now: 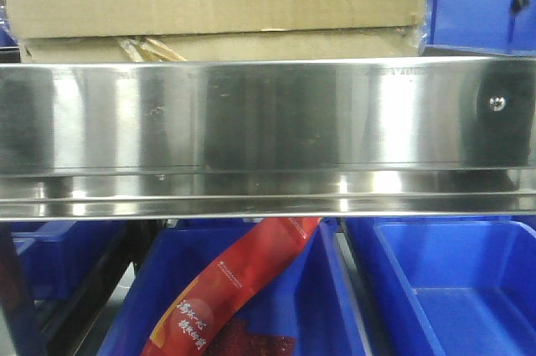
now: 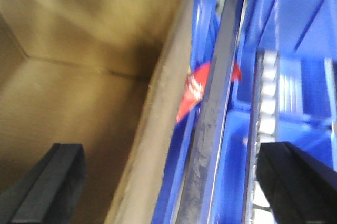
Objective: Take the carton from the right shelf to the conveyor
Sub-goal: 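Clamp the carton's side walls with both grippers, then lift the carton off the shelf with both grippers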
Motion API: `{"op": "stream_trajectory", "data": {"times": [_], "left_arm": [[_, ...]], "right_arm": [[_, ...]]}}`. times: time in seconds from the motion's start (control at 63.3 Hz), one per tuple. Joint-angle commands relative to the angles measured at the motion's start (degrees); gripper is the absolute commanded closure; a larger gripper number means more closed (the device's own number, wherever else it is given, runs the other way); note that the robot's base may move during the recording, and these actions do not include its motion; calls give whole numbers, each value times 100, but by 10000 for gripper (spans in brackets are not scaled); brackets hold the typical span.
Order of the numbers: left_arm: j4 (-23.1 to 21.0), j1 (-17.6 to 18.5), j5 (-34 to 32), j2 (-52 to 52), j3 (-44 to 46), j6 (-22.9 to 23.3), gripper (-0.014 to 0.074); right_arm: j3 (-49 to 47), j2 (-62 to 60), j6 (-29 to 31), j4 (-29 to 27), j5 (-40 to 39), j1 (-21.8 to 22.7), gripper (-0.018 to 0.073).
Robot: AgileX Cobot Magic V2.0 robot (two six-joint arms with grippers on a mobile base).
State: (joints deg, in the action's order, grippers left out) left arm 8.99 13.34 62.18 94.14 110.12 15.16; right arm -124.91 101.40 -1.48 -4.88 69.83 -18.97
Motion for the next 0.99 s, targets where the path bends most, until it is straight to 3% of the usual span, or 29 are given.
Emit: {"op": "stream_trajectory", "data": {"times": [0.0,0.126,0.442,0.521,0.569,0.726,0.774,0.837,0.979], "left_arm": [[8,-5,-162,94,49,-9,130],[8,-5,-192,277,49,-9,130],[17,-5,-192,497,49,-9,133],[17,-5,-192,507,49,-9,160],[17,-5,-192,507,49,-9,204],[32,-5,-155,507,49,-9,536],[35,-5,-155,507,49,-9,643],[46,-5,-146,507,49,-12,593],[101,-5,28,495,72,-12,606]], "right_arm": [[-61,95,-9,-113,-271,-19,21],[-61,312,-9,-353,-453,-19,21],[-61,679,-9,-363,-420,-19,33],[-61,739,-9,-352,-368,-19,125],[-61,748,-9,-352,-354,-19,228],[-61,748,-9,-352,-301,-19,664],[-61,748,-9,-352,-273,-19,625],[-61,748,-9,-342,-238,-19,619],[-61,690,-9,-281,-151,-9,629]]}}
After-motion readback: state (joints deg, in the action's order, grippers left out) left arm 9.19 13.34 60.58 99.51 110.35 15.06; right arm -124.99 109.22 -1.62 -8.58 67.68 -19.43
